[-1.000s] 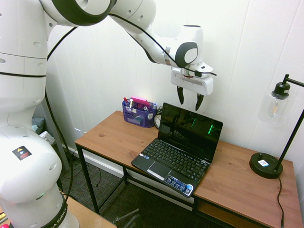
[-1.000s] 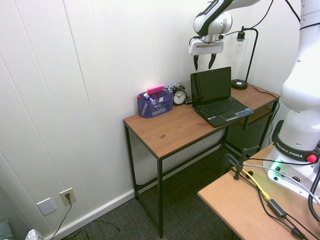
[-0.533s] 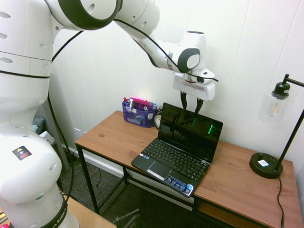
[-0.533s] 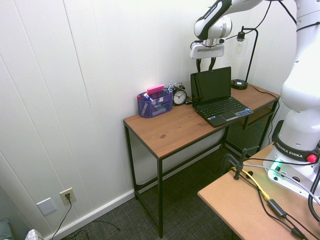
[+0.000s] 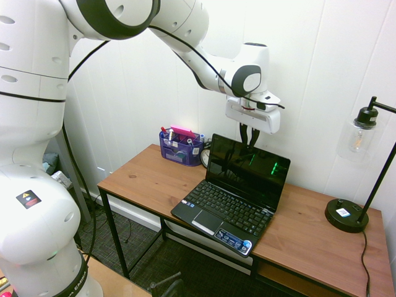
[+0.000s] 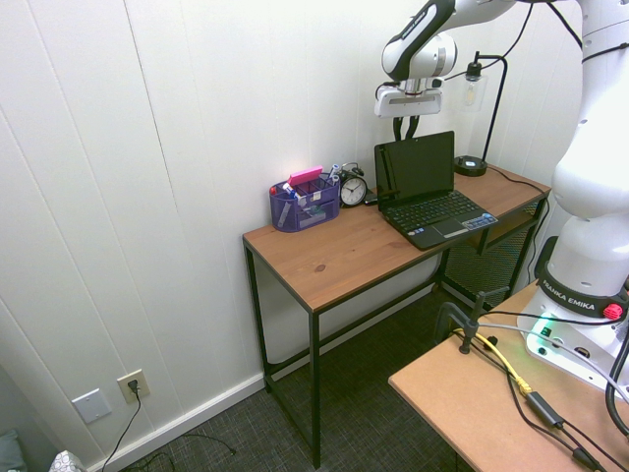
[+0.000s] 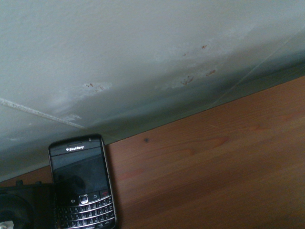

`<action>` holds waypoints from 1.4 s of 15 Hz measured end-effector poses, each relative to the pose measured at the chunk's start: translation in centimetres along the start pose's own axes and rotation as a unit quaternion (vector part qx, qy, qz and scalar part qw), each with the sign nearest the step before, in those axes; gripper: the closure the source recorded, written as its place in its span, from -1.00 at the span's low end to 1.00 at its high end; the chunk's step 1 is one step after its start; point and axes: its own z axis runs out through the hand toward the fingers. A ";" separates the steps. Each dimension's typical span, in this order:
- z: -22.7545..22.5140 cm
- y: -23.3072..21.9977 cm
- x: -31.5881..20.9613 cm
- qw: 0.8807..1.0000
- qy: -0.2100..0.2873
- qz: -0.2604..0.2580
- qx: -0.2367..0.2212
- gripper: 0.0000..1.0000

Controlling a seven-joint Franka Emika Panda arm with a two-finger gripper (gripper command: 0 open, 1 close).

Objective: Close the laptop lid

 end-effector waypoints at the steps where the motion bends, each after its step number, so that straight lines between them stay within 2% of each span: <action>1: 0.1 0.0 0.0 1.000 -0.001 0.000 0.000 1.00; 12: 1.5 2.4 -2.0 1.000 -0.004 0.008 0.016 1.00; 21: 4.3 7.8 -5.0 0.999 -0.025 0.022 0.012 1.00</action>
